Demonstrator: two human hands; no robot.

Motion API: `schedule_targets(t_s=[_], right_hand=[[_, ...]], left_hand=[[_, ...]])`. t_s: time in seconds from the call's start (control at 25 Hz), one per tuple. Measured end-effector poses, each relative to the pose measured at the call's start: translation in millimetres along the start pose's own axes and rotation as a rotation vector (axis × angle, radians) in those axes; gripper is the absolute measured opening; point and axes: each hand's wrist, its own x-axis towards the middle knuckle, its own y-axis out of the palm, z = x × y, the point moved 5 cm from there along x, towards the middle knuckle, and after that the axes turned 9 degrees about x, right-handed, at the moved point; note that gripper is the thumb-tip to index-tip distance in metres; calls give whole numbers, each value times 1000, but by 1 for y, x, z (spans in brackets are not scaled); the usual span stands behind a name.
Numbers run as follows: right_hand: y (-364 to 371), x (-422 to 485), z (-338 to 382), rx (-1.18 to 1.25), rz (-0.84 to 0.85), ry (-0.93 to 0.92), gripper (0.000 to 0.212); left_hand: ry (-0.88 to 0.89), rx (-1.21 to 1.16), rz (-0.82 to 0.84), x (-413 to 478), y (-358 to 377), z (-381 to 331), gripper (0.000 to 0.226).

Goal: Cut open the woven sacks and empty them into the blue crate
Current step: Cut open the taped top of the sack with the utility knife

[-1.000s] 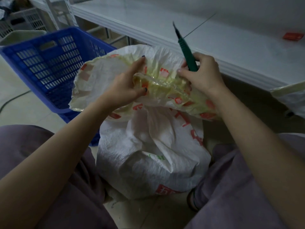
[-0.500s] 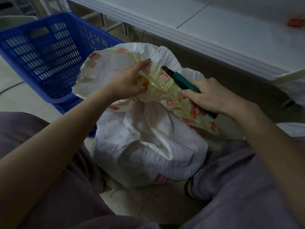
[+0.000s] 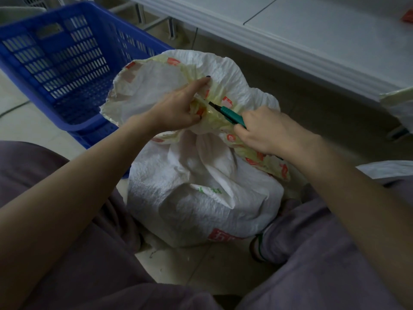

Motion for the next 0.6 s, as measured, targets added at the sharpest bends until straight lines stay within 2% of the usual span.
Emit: schedule_targets(t_s=[0.12,0.4,0.6], right_hand=[[2,1,1,-27,-4,13,37],[13,5,11,-37,3,68,23],[20,10,10,104,69,41,41]], left_hand=[[21,12,-2,0,0,-2,77],[23,36,39,0,5,-7,85],[-38,10,-2,-4,-2,1,80]])
